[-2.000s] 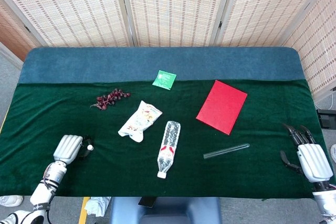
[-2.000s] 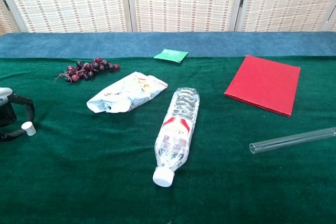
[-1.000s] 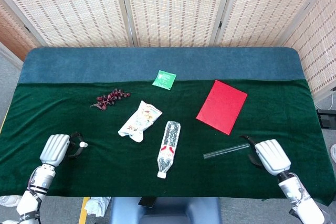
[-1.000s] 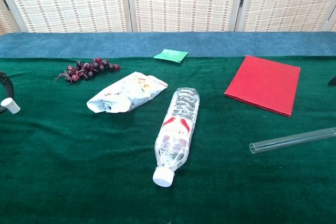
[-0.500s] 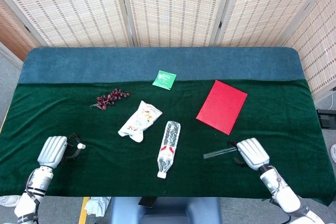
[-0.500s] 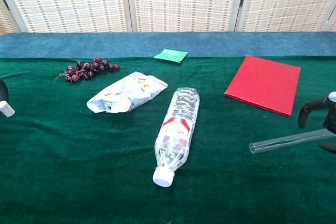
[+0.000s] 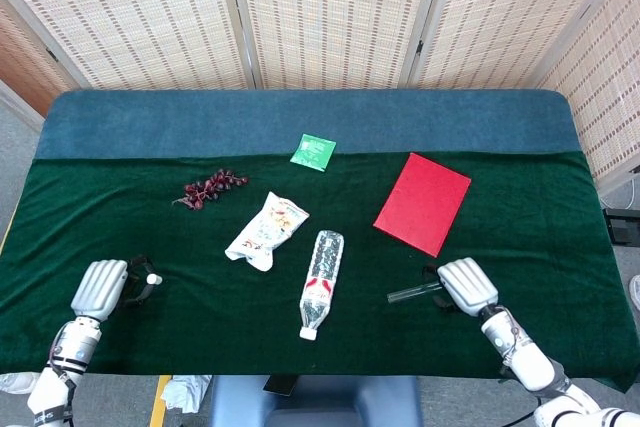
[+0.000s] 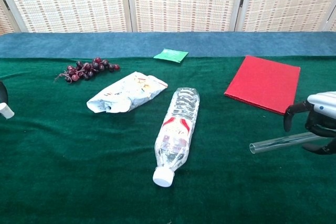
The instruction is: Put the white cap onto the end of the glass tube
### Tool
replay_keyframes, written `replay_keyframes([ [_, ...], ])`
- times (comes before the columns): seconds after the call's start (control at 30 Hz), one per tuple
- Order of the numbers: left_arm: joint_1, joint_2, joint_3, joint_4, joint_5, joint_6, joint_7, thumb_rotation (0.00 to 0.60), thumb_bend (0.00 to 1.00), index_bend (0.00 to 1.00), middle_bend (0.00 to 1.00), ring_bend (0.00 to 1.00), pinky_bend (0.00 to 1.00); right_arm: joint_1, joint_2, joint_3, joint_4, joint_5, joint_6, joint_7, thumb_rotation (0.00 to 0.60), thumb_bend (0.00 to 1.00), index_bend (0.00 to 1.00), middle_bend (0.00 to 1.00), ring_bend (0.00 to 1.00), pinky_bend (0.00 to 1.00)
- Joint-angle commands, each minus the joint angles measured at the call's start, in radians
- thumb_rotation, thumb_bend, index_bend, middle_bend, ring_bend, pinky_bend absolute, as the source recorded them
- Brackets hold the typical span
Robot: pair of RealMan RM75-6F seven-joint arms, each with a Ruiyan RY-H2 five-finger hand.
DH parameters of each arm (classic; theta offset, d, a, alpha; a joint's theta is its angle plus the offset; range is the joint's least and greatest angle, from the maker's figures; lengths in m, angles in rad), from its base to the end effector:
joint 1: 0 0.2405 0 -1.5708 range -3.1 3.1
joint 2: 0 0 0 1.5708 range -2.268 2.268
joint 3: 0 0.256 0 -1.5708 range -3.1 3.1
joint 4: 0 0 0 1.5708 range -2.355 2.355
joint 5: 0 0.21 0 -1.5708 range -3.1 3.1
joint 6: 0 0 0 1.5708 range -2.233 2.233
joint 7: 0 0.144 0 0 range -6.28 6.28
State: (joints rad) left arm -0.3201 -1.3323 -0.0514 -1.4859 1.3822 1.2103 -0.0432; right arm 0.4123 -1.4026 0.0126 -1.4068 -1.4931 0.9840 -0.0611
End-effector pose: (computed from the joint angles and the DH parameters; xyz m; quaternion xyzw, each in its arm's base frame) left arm -0.2902 0.2494 0.0687 -0.6353 -0.4611 -0.3846 0.4857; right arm -0.2763 -0.2552 0.0140 0.7590 -0.4122 0.2972 0.4070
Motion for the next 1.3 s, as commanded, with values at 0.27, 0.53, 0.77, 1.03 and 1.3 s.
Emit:
replay_keyframes([
  [0.27,0.006,-0.002,0.004,0.009,0.001,0.0,-0.008,0.6,0.51,0.58,1.0,0.91,0.8,0.023,0.0,0.004,0.003,0.044,-0.035,-0.035,0.6,0.37,0.42,0.94,1.0,1.0],
  [0.53,0.009,-0.006,0.003,0.02,-0.001,-0.002,-0.014,0.6,0.51,0.58,1.0,0.91,0.8,0.044,-0.002,0.006,0.007,0.072,-0.064,-0.046,0.6,0.37,0.5,0.94,1.0,1.0],
  [0.77,0.012,0.0,0.0,0.019,0.0,0.003,-0.022,0.6,0.51,0.58,1.0,0.91,0.8,0.056,0.001,0.009,0.0,0.096,-0.076,-0.063,0.6,0.38,0.61,0.95,1.0,1.0],
  [1.03,0.007,0.034,-0.021,-0.015,0.009,0.008,-0.101,0.6,0.51,0.58,1.0,0.9,0.8,0.051,0.025,0.018,-0.035,0.086,-0.034,-0.022,0.6,0.6,0.69,0.96,1.0,1.0],
  [1.3,-0.016,0.094,-0.066,-0.101,0.037,0.009,-0.286,0.6,0.51,0.58,1.0,0.9,0.8,0.051,0.064,0.053,-0.124,-0.017,0.087,0.185,0.6,0.66,0.73,0.96,1.0,1.0],
])
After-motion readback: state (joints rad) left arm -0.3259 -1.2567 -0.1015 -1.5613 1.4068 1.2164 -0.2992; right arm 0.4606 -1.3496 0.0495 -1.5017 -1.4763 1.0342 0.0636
